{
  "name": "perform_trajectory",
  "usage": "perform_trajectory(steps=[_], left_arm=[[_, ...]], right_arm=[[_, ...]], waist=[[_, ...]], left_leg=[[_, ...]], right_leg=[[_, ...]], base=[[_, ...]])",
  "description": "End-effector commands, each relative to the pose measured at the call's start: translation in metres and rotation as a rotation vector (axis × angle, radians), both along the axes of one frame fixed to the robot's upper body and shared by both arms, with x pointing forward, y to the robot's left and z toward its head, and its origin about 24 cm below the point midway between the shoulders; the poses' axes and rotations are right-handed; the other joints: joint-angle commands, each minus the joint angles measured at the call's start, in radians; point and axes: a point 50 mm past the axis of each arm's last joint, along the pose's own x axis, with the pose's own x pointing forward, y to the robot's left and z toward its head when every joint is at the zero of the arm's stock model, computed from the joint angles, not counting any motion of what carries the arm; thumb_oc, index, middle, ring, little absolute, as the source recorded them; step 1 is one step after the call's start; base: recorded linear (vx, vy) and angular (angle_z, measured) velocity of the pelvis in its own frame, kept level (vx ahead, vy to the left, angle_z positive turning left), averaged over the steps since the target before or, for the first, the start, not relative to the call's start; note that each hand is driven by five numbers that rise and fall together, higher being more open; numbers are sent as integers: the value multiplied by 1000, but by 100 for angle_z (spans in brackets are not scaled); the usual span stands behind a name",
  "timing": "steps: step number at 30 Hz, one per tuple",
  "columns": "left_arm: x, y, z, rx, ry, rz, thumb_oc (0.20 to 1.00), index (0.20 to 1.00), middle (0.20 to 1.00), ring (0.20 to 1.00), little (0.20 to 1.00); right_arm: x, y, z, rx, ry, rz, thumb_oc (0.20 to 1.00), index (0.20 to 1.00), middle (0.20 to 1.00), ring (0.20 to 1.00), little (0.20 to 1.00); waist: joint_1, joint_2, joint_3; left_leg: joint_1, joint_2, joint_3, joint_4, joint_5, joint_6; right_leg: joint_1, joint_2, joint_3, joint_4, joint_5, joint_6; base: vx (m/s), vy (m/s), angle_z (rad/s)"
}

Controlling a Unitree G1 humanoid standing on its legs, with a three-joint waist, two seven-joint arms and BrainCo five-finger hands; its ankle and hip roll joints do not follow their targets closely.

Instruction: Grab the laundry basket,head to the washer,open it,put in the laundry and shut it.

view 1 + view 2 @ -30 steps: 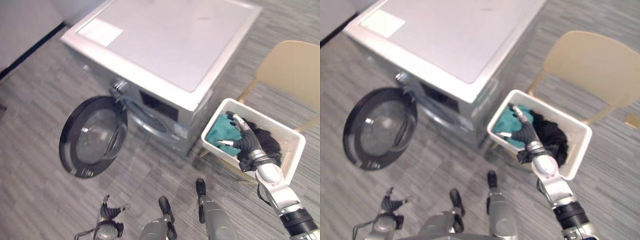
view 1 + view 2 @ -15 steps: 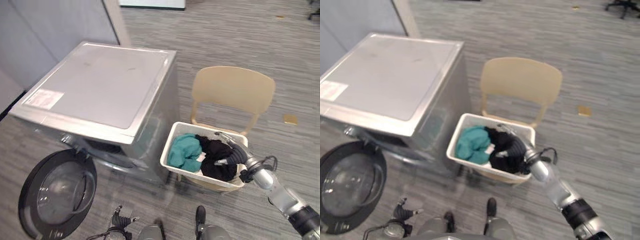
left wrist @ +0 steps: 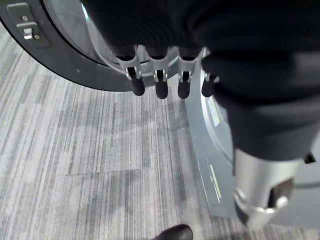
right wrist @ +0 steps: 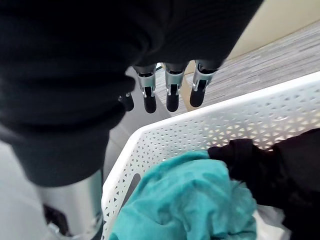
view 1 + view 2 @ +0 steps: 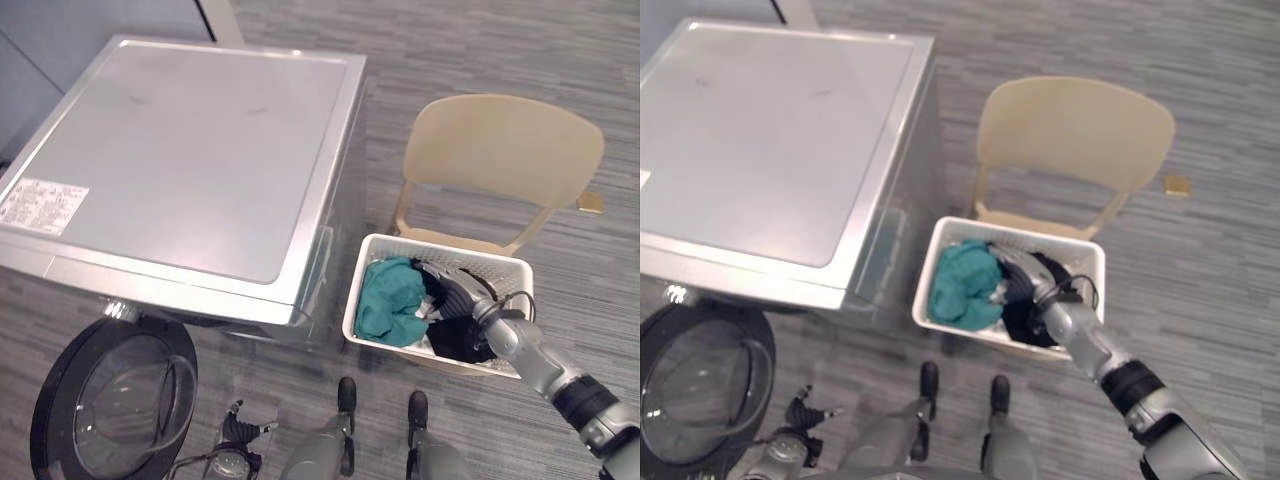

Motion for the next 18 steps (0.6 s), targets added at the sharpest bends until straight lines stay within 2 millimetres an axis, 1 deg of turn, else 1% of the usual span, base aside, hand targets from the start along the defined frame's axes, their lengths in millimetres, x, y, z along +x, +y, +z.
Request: perform_trajectory(steps=[1,2,3,6,7,8,9,10,11,12,13,14,15,17,18], left_arm=[[12,15,10,56,-63,16,1000,1000,1000,1000,1000],[15,16,12,58,-74,16,1000,1000,1000,1000,1000],[21,15,15,53,-101,12,1000,1000,1000,1000,1000],[28,14,18,57,-121,3,1000,1000,1000,1000,1000],[35,12,21,70,-144,-15,1000,1000,1000,1000,1000],[35,12,21,70,-144,-15,1000,1000,1000,1000,1000],[42,9,24,68,-169,-24,1000,1000,1000,1000,1000],[46,8,26,67,-183,-28,1000,1000,1000,1000,1000],[46,8,26,67,-183,-28,1000,1000,1000,1000,1000],[55,6,31,63,-214,-36,1000,1000,1000,1000,1000],[59,6,33,62,-227,-39,1000,1000,1000,1000,1000],[59,6,33,62,-227,-39,1000,1000,1000,1000,1000],[69,4,38,66,-256,-50,1000,1000,1000,1000,1000],[72,3,40,67,-265,-57,1000,1000,1000,1000,1000],[79,0,44,68,-283,-69,1000,1000,1000,1000,1000]], right_arm=[[19,18,21,-24,-106,34,1000,1000,1000,1000,1000],[23,19,19,-33,-97,22,1000,1000,1000,1000,1000],[29,18,16,-73,-88,1,1000,1000,1000,1000,1000],[36,18,11,-112,-74,-22,1000,1000,1000,1000,1000],[42,16,11,-149,-82,-45,1000,1000,1000,1000,1000],[42,17,11,-149,-83,-45,1000,1000,1000,1000,1000],[49,16,13,-171,-87,-76,1000,1000,1000,1000,1000],[52,17,15,-183,-97,-83,1000,1000,1000,1000,1000],[53,17,15,-183,-98,-82,1000,1000,1000,1000,1000],[59,19,21,-224,-118,-86,1000,1000,1000,1000,1000],[63,20,24,-268,-130,-81,1000,1000,1000,1000,1000],[63,21,24,-268,-131,-81,1000,1000,1000,1000,1000],[69,24,30,-352,-148,-66,1000,1000,1000,1000,1000],[71,26,30,-369,-152,-66,1000,1000,1000,1000,1000],[72,28,26,-382,-131,-72,1000,1000,1000,1000,1000]], waist=[[34,-44,31],[37,-44,35],[49,-42,54],[61,-37,67],[73,-36,82],[72,-37,82],[85,-39,94],[93,-42,100],[92,-42,100],[107,-48,116],[113,-50,126],[112,-51,124],[128,-57,142],[131,-61,144],[141,-66,154]], left_leg=[[-41,19,-9,139,-157,-10],[-55,17,-12,139,-153,-10],[-80,13,-19,140,-142,-10],[-106,11,-26,135,-129,-11],[-126,11,-34,128,-116,-14],[-128,10,-34,128,-116,-14],[-147,11,-43,116,-102,-17],[-157,13,-48,113,-96,-19],[-158,13,-49,113,-96,-19],[-183,11,-57,110,-85,-22],[-191,13,-64,109,-84,-24],[-195,12,-65,108,-81,-24],[-215,14,-77,109,-76,-28],[-228,14,-83,107,-68,-29],[-236,17,-91,104,-66,-35]], right_leg=[[-51,-19,26,74,-67,42],[-65,-21,25,75,-63,42],[-87,-23,19,76,-55,42],[-111,-25,11,76,-48,42],[-130,-28,2,74,-41,44],[-131,-28,1,74,-41,43],[-150,-28,-7,67,-32,47],[-157,-28,-13,63,-29,47],[-158,-28,-14,63,-28,47],[-174,-27,-22,53,-21,49],[-182,-24,-30,51,-20,48],[-185,-25,-30,50,-18,49],[-197,-22,-40,43,-15,49],[-206,-22,-45,39,-11,49],[-207,-20,-54,34,-13,51]], base=[[-77,48,-3],[-56,23,4],[-75,31,11],[-48,16,6],[-48,14,9],[-60,-3,15],[-38,-24,16],[-38,-24,14],[-42,-33,14],[-42,-38,16],[-47,-37,19],[-34,-57,18],[-43,-59,16],[-30,-61,13],[-13,-40,21]])
